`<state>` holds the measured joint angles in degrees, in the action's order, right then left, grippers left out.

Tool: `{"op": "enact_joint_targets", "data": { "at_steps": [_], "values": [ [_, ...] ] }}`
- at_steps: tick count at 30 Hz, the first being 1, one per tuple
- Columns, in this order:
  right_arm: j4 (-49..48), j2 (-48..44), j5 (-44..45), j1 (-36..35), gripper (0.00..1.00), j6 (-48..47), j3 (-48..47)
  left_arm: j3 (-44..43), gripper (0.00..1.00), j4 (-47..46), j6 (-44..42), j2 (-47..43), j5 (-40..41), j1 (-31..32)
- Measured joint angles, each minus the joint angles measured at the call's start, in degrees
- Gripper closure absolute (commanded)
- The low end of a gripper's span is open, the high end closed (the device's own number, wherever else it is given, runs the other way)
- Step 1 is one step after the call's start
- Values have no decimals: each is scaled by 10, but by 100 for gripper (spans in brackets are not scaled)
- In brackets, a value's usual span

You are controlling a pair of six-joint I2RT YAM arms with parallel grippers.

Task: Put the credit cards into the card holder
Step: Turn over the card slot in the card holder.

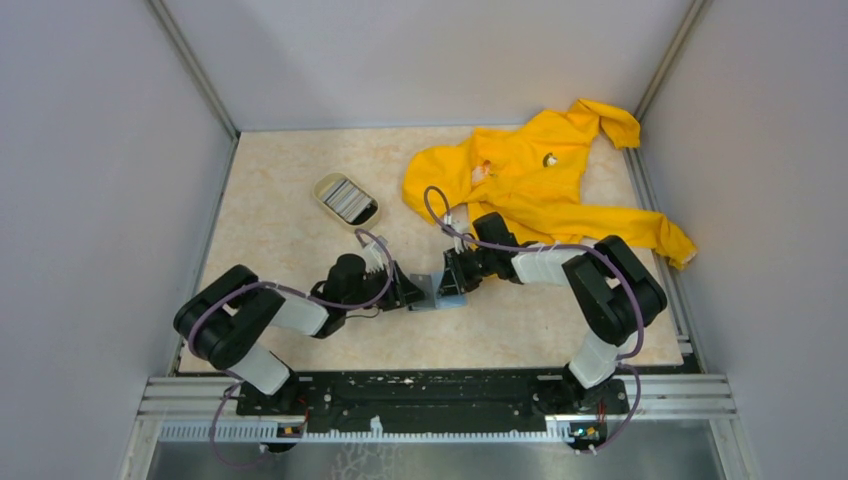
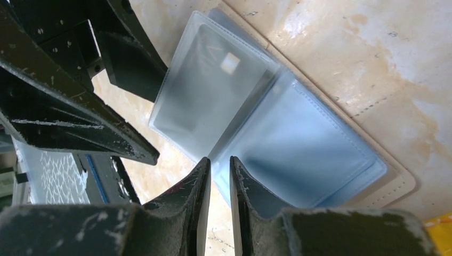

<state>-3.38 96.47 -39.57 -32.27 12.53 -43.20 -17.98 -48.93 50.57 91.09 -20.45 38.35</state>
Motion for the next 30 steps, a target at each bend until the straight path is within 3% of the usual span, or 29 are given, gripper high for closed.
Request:
{"op": "enact_joint_targets", "data": {
  "at_steps": [4, 22, 30],
  "values": [
    [0, 0, -11, 0, 80, -5, 0, -5, 56, 39, -16, -18, 19, 0],
    [1, 0, -20, 0, 79, -20, 0, -20, 50, 264, -122, -161, 143, 0],
    [-14, 1, 58, -13, 80, 7, 0, -36, 63, 301, -138, -144, 170, -3]
  ]
}}
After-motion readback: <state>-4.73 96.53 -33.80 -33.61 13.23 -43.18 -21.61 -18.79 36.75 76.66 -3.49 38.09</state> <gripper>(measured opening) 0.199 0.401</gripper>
